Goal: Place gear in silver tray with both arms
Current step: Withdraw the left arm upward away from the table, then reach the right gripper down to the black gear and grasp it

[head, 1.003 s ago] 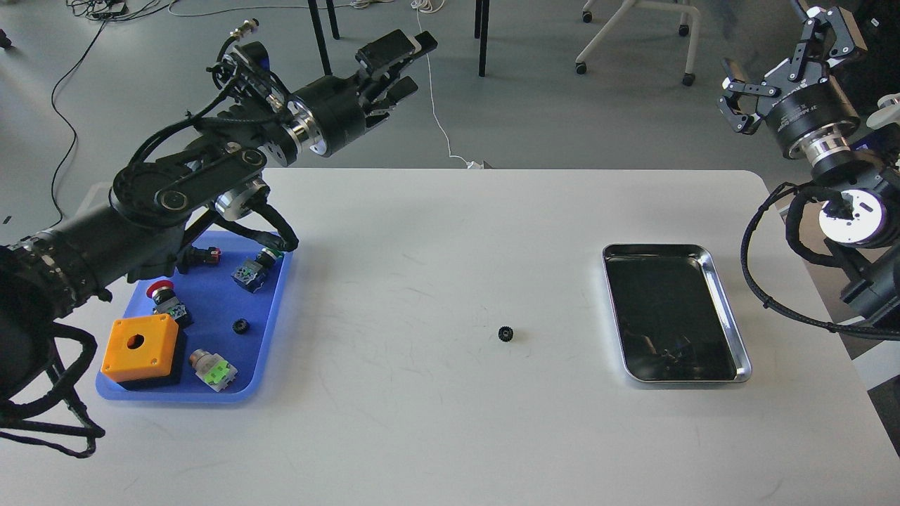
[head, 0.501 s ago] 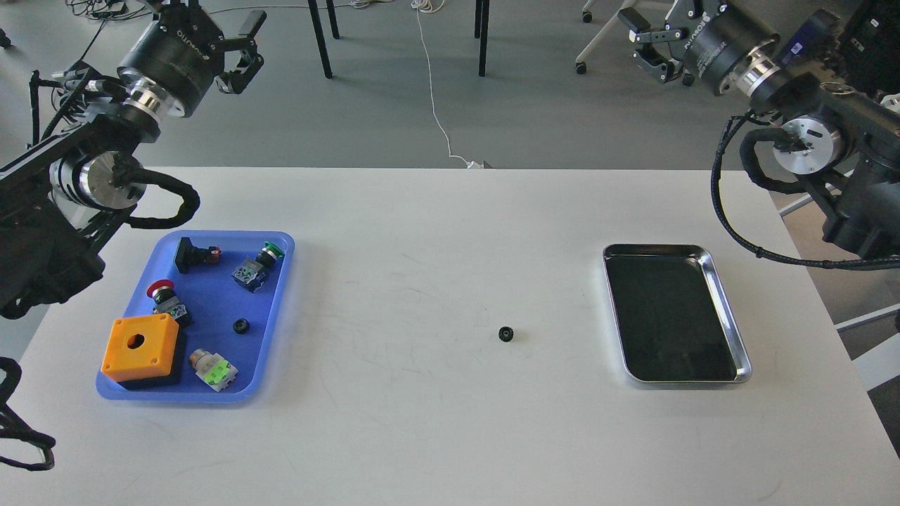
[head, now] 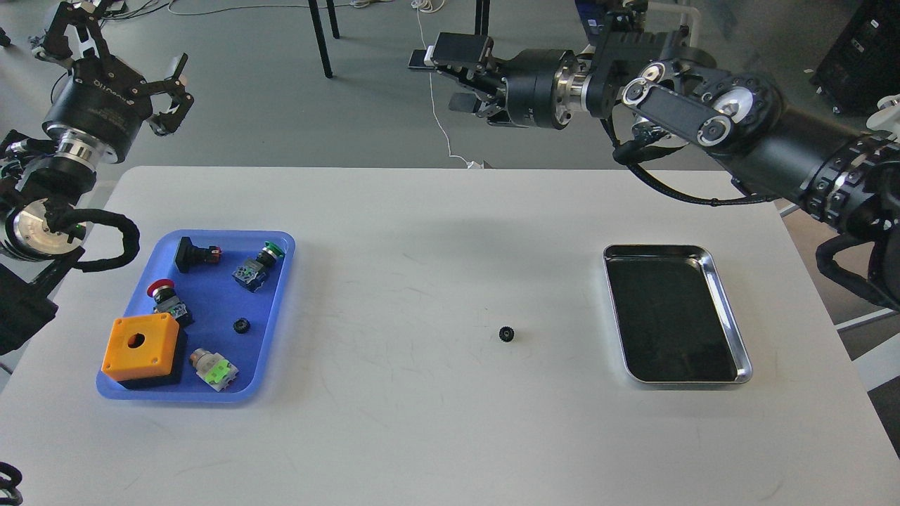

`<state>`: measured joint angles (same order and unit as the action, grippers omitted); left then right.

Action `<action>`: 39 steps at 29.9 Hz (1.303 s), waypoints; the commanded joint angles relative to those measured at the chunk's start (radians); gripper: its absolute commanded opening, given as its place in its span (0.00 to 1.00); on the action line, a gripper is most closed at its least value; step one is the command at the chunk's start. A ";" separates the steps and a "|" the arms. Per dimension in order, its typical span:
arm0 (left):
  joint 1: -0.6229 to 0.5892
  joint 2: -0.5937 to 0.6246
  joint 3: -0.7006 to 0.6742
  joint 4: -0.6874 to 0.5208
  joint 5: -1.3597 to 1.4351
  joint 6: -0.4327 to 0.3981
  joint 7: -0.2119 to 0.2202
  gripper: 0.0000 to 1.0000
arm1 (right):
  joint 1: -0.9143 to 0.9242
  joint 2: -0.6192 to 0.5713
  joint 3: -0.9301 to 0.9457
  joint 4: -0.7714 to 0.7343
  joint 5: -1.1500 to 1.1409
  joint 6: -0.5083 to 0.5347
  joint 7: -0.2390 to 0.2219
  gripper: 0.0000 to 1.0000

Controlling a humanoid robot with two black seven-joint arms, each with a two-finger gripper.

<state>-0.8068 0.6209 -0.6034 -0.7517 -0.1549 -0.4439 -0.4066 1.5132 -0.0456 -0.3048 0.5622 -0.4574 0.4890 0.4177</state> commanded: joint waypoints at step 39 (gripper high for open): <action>0.021 0.030 -0.045 -0.001 -0.002 -0.001 -0.005 0.98 | -0.022 0.046 -0.609 0.298 -0.745 -0.214 0.071 0.87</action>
<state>-0.7854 0.6482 -0.6490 -0.7532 -0.1565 -0.4445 -0.4111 1.5075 -0.0001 -0.9111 0.8816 -1.2025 0.2832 0.4889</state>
